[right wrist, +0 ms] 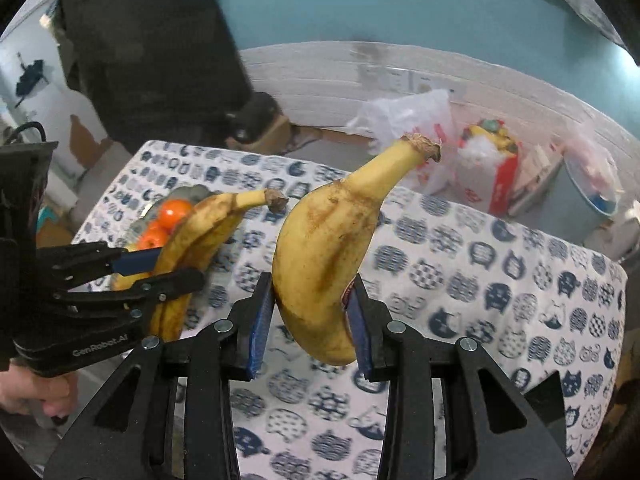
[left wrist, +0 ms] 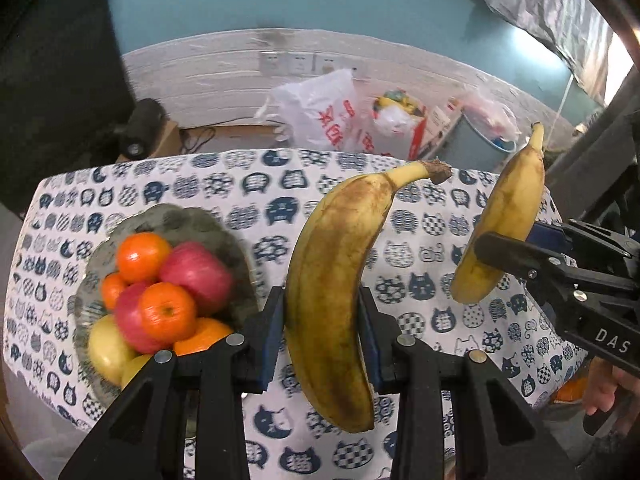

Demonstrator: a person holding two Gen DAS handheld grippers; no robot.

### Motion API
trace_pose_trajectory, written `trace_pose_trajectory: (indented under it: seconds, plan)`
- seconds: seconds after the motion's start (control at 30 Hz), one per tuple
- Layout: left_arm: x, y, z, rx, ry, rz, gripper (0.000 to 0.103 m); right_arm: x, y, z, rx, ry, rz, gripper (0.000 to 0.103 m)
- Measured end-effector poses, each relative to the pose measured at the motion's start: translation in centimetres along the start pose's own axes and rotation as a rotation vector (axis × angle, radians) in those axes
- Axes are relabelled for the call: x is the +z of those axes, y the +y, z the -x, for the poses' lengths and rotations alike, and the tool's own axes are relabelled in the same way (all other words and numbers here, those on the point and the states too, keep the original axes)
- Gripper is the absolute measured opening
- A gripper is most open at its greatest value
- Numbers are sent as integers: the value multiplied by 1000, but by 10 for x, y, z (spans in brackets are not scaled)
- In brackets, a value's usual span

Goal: Organize fruits
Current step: 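Carry both bananas over the plate and lower them onto the fruit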

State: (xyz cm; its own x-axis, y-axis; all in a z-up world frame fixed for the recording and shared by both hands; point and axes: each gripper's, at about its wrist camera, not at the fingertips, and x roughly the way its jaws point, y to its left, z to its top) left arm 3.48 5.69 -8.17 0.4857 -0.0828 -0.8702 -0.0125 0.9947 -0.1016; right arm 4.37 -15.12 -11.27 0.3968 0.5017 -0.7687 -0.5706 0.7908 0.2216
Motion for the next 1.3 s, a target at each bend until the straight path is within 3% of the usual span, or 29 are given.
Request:
trace_pose_trajectory:
  seconds: [0.7, 1.3]
  plan:
    - [-16, 105, 27, 42, -27, 193, 35, 32, 106, -38, 161, 59, 122, 34]
    - [-32, 185, 25, 68, -20, 328, 35, 42, 182, -79, 244, 145, 211, 34]
